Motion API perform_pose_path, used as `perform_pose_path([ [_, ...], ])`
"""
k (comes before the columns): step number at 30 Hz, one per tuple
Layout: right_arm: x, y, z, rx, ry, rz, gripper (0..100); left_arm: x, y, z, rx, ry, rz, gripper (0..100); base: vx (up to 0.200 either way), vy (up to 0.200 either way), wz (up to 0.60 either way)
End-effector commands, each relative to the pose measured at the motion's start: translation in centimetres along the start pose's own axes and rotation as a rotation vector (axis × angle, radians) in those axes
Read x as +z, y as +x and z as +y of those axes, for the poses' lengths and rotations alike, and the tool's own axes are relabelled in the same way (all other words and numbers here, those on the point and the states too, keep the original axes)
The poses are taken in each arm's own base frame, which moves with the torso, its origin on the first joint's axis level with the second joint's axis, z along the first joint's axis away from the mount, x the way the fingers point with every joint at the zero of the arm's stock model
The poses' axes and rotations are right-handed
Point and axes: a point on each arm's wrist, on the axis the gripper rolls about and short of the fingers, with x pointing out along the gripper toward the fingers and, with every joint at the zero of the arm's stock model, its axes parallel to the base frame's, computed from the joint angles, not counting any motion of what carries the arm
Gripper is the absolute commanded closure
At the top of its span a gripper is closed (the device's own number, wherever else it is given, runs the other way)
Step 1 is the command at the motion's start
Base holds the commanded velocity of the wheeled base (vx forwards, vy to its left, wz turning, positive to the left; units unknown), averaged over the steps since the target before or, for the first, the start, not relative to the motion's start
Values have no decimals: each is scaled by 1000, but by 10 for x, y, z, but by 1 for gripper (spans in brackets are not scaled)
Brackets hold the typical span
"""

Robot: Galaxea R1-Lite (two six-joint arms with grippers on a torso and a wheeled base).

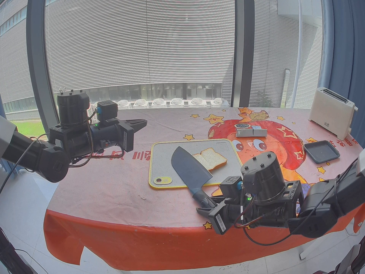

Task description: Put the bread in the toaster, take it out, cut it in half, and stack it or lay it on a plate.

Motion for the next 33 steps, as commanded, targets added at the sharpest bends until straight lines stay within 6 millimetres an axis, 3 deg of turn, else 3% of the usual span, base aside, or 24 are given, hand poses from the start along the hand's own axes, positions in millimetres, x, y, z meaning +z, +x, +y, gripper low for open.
perform_pose_path([
  [1, 0, -1, 0, 1, 1, 3, 100, 3, -2, 0, 2, 4, -10, 100, 0, 0, 0],
  [6, 1, -2, -3, -5, 7, -6, 100, 1, -3, -1, 1, -3, -3, 100, 0, 0, 0],
  [11, 20, -20, -3, 7, 47, -124, 100, -9, -12, -6, -4, -29, 37, 100, 0, 0, 0],
  [15, 31, -27, -3, 26, 115, -187, 100, -1, -25, -10, -1, -82, 14, 100, 0, 0, 0],
  [20, 43, -33, -11, 13, 170, -238, 100, 20, -49, -21, -14, -454, -51, 100, 0, 0, 0],
  [24, 48, -40, -23, -17, 181, -265, 100, 11, -49, -20, -15, -637, -22, 100, 0, 0, 0],
  [25, 49, -43, -24, -19, 183, -273, 100, 7, -50, -22, -22, -651, -7, 0, 0, 0, 0],
  [33, 51, -48, -25, -18, 186, -290, 100, -16, -45, -43, -223, -757, 111, 0, 0, 0, 0],
])
